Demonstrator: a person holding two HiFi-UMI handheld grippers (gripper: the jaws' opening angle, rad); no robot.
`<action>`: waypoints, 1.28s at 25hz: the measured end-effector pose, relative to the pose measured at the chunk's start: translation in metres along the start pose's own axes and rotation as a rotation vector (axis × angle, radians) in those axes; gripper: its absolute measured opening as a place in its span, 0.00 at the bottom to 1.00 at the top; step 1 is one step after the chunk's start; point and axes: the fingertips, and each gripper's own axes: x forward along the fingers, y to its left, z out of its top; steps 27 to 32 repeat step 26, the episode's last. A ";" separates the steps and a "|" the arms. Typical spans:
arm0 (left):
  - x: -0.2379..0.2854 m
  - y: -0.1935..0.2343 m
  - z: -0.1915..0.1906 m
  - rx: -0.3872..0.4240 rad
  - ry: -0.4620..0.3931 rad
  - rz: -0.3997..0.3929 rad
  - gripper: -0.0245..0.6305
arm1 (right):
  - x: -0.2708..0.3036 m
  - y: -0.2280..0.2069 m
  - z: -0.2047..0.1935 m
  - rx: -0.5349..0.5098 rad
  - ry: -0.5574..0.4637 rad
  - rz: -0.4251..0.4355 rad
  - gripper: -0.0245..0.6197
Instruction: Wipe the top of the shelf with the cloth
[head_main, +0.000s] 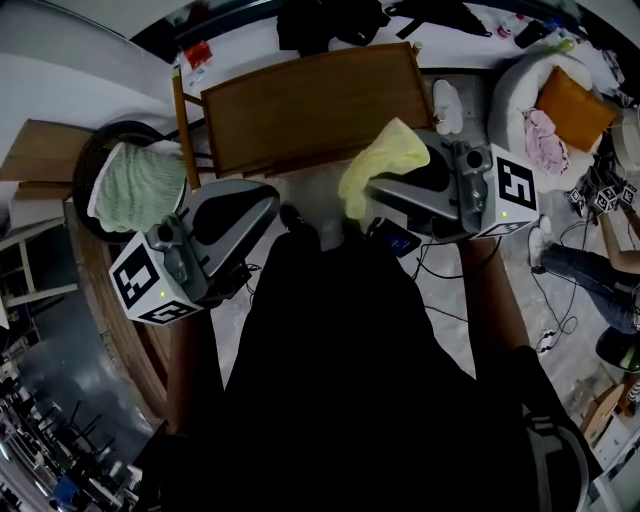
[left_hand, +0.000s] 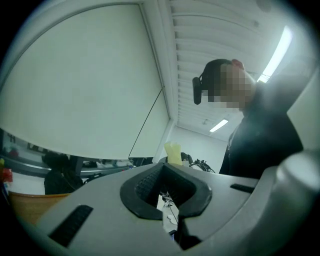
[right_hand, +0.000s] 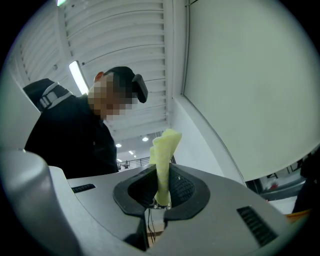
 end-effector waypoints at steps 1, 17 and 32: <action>-0.005 -0.004 -0.004 0.003 0.001 0.008 0.05 | 0.002 0.004 -0.006 0.000 0.008 0.001 0.11; -0.105 -0.085 -0.025 0.037 -0.057 -0.054 0.05 | 0.093 0.102 -0.066 -0.052 0.136 -0.064 0.11; -0.217 -0.156 -0.066 -0.104 -0.145 -0.057 0.05 | 0.136 0.181 -0.189 -0.008 0.310 -0.176 0.11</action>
